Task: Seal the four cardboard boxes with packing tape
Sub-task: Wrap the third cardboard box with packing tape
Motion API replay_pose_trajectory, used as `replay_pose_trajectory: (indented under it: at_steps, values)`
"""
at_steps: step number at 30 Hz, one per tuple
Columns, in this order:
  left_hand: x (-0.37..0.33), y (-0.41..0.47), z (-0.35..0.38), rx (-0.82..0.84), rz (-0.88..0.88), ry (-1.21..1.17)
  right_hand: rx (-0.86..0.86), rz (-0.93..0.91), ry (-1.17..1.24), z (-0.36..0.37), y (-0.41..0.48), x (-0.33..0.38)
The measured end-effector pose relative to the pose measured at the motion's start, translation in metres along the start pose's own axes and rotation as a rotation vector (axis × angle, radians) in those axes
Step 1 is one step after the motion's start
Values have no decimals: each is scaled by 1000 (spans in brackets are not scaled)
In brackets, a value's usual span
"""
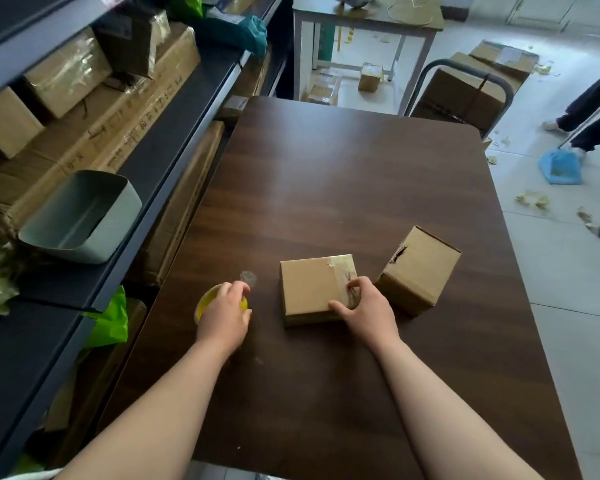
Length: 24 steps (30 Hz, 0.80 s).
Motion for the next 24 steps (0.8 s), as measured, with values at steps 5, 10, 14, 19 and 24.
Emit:
replay_pose_trajectory:
  at_steps: [5, 10, 14, 19, 24]
  values:
    - [-19, 3, -1, -50, 87, 209, 147, -23, 40, -3, 10, -2]
    - [-45, 15, 11, 261, 136, -202, 312, -80, 11, -9, 14, -1]
    - [-50, -1, 26, 400, 125, -74, 391, -88, 67, -6, 9, -2]
    - [-37, -12, 41, 483, 74, 19, 247, -27, 375, 1, 0, -18]
    - [-64, -2, 53, 356, -70, -342, 40, 245, 672, 31, -10, -22]
Point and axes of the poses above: each hand's wrist, its own y-axis towards the middle knuckle, its own z-axis out of the palm, x = y × z, the point moved 3 cm from there along y, towards the middle knuckle, and after that the axes turned 5 degrees about x, right-handed, at the moved point
